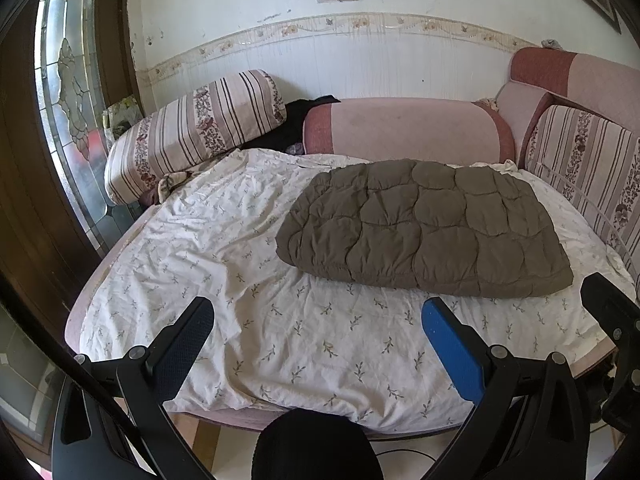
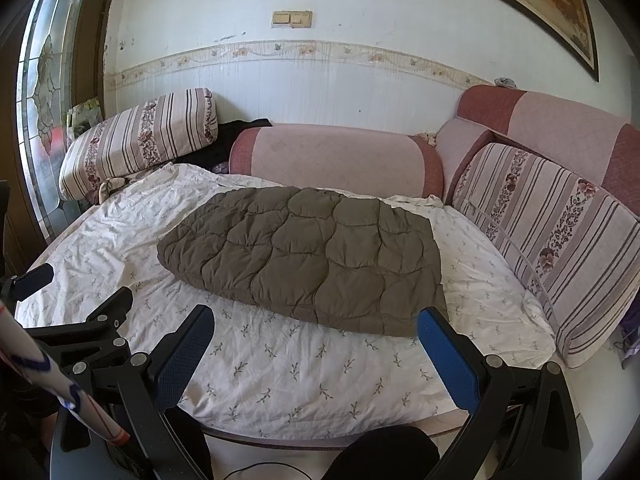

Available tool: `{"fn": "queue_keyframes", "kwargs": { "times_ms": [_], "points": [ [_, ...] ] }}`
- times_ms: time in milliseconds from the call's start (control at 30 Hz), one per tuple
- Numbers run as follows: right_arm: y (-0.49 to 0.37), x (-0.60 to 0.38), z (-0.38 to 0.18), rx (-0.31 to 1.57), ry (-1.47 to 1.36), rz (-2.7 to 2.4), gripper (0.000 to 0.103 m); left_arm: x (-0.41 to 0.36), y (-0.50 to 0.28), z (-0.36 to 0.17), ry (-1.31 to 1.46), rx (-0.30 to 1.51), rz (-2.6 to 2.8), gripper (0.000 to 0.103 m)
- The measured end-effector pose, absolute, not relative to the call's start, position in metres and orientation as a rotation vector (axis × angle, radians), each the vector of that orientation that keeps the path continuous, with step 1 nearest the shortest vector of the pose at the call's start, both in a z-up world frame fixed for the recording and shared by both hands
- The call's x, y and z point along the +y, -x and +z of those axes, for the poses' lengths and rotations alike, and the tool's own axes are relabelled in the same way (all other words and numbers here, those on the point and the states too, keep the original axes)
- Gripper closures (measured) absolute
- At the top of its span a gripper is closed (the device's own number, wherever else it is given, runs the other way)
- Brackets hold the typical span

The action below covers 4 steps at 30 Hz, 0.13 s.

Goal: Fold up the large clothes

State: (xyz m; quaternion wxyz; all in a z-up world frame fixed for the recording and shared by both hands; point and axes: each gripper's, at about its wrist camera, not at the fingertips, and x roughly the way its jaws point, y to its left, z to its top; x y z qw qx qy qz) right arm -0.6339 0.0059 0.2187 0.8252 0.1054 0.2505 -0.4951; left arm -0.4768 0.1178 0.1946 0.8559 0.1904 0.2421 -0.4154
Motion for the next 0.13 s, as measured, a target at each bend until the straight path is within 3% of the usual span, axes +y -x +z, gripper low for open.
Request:
{"fn": "queue_keyframes", "kwargs": {
  "times_ms": [133],
  "points": [
    [0.638, 0.013, 0.228, 0.508, -0.219, -1.055, 0.0, 0.132, 0.48, 0.206, -0.36, 0.477, -0.882, 0.0]
  ]
}}
